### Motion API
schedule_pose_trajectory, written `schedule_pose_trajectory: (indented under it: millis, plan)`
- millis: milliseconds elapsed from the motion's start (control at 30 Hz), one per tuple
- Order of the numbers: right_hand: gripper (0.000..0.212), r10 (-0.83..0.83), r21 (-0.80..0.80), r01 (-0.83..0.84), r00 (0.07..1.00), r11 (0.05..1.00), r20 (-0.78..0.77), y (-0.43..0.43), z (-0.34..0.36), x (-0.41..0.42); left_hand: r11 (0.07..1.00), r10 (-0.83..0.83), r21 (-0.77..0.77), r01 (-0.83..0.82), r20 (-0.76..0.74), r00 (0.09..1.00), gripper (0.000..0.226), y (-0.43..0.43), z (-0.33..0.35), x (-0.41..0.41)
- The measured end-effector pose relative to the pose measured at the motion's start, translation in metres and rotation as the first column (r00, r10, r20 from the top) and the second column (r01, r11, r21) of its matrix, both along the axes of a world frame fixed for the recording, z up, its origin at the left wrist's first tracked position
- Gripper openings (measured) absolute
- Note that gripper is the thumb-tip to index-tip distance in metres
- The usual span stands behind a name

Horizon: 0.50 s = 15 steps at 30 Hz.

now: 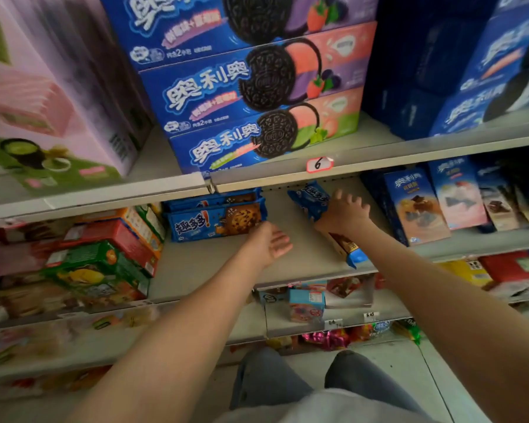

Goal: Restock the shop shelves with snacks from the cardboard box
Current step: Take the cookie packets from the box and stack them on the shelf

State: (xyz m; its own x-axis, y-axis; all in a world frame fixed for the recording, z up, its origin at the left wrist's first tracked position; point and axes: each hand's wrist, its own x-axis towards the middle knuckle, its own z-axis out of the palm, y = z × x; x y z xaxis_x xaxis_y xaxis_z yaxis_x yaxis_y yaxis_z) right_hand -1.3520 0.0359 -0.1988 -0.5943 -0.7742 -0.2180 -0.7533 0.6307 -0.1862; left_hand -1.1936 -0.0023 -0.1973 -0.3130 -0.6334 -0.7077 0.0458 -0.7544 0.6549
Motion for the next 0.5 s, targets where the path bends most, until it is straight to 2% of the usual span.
schedule_pose_trajectory:
  millis: [67,133,200,233,267,300,333,367,400,433,467,500]
  plan:
    - [0.084,-0.033,0.041,0.029,0.994,0.999,0.106,0.007,-0.004,-0.011,0.998,-0.056,-0.009,0.056,-0.012,0.998,0.016,0.004,0.002,-0.017]
    - [0.077,0.025,0.036,-0.03,0.99,0.999,0.138,0.01,-0.004,-0.015,0.994,-0.084,-0.066,0.085,0.018,0.996,0.011,0.006,0.0,-0.03]
    - [0.077,0.077,0.027,-0.079,0.994,0.996,0.079,0.013,-0.004,-0.015,0.968,-0.121,-0.203,0.148,0.142,0.983,0.017,0.008,-0.001,-0.04]
    - [0.077,0.102,0.021,-0.102,0.994,0.995,0.042,0.016,-0.003,-0.016,0.917,-0.142,-0.324,0.233,0.281,0.949,0.025,0.008,-0.003,-0.045]
    - [0.075,0.143,0.01,-0.143,0.99,0.99,-0.005,0.017,-0.003,-0.014,0.801,-0.135,-0.468,0.375,0.469,0.873,0.03,0.006,-0.005,-0.043]
    - [0.073,0.192,0.003,-0.192,0.979,0.981,-0.062,0.019,-0.004,-0.014,0.61,-0.085,-0.572,0.549,0.642,0.762,0.036,0.004,-0.007,-0.043]
    - [0.071,0.245,0.0,-0.247,0.962,0.969,-0.121,0.019,-0.005,-0.015,0.384,-0.031,-0.592,0.708,0.759,0.651,0.043,0.002,-0.009,-0.042]
    - [0.068,0.295,-0.003,-0.301,0.938,0.954,-0.183,0.02,-0.006,-0.015,0.182,0.014,-0.541,0.821,0.836,0.548,0.05,0.0,-0.01,-0.041]
    - [0.066,0.338,-0.005,-0.35,0.91,0.937,-0.24,0.019,-0.009,-0.017,0.024,0.063,-0.451,0.892,0.891,0.449,0.056,-0.002,-0.01,-0.041]
    - [0.064,0.372,-0.009,-0.392,0.881,0.92,-0.292,0.019,-0.012,-0.018,-0.087,0.117,-0.352,0.932,0.925,0.361,0.06,-0.004,-0.011,-0.043]
    - [0.062,0.398,-0.009,-0.425,0.855,0.905,-0.333,0.018,-0.015,-0.02,-0.15,0.163,-0.27,0.951,0.942,0.293,0.062,-0.004,-0.011,-0.046]
    - [0.062,0.417,-0.008,-0.452,0.831,0.892,-0.367,0.017,-0.018,-0.021,-0.171,0.188,-0.221,0.96,0.949,0.252,0.061,-0.002,-0.011,-0.05]
